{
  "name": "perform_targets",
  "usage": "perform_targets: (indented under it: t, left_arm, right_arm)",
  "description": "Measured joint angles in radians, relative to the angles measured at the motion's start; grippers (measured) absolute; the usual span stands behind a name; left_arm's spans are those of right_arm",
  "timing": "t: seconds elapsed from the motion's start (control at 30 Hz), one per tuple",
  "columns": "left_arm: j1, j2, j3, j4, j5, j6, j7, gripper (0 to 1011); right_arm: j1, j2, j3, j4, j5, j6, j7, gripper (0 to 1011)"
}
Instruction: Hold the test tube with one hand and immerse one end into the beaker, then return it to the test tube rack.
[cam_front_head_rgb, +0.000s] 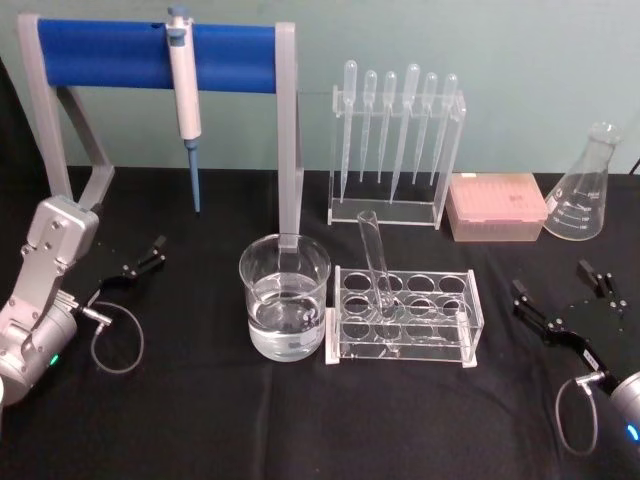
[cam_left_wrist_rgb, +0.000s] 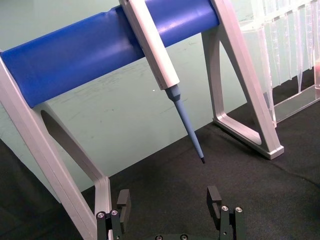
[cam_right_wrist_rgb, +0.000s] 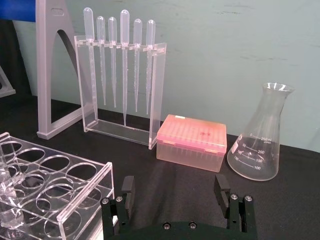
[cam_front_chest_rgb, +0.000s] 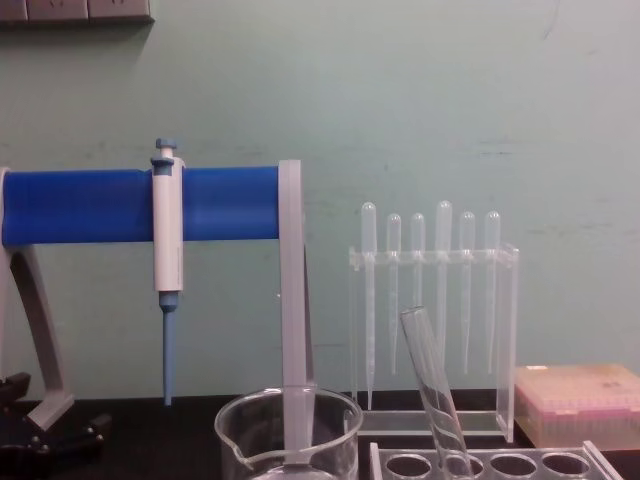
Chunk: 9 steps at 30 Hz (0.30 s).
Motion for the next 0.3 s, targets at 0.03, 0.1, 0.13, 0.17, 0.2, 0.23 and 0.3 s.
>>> perform_targets:
  t: [0.03, 0.1, 0.13, 0.17, 0.2, 0.23, 0.3]
  left_arm:
    - [0.000, 0.000, 0.000, 0.000, 0.000, 0.000, 0.000, 1000]
    - [0.000, 0.000, 0.000, 0.000, 0.000, 0.000, 0.000, 1000]
    - [0.000, 0.000, 0.000, 0.000, 0.000, 0.000, 0.000, 1000]
    - [0.000, 0.000, 0.000, 0.000, 0.000, 0.000, 0.000, 1000]
    - [0.000, 0.000, 0.000, 0.000, 0.000, 0.000, 0.000, 1000]
    - [0.000, 0.000, 0.000, 0.000, 0.000, 0.000, 0.000, 1000]
    - [0.000, 0.000, 0.000, 0.000, 0.000, 0.000, 0.000, 1000]
  right_arm:
    - [0.000, 0.000, 0.000, 0.000, 0.000, 0.000, 0.000, 1002]
    - [0.000, 0.000, -0.001, 0.000, 0.000, 0.000, 0.000, 1000]
    - [0.000, 0.001, -0.001, 0.000, 0.000, 0.000, 0.000, 1000]
    - [0.000, 0.001, -0.001, 0.000, 0.000, 0.000, 0.000, 1000]
    - [0.000, 0.001, -0.001, 0.000, 0.000, 0.000, 0.000, 1002]
    - [0.000, 0.001, -0.002, 0.000, 0.000, 0.000, 0.001, 1000]
    - [0.000, 0.002, -0.002, 0.000, 0.000, 0.000, 0.001, 1000]
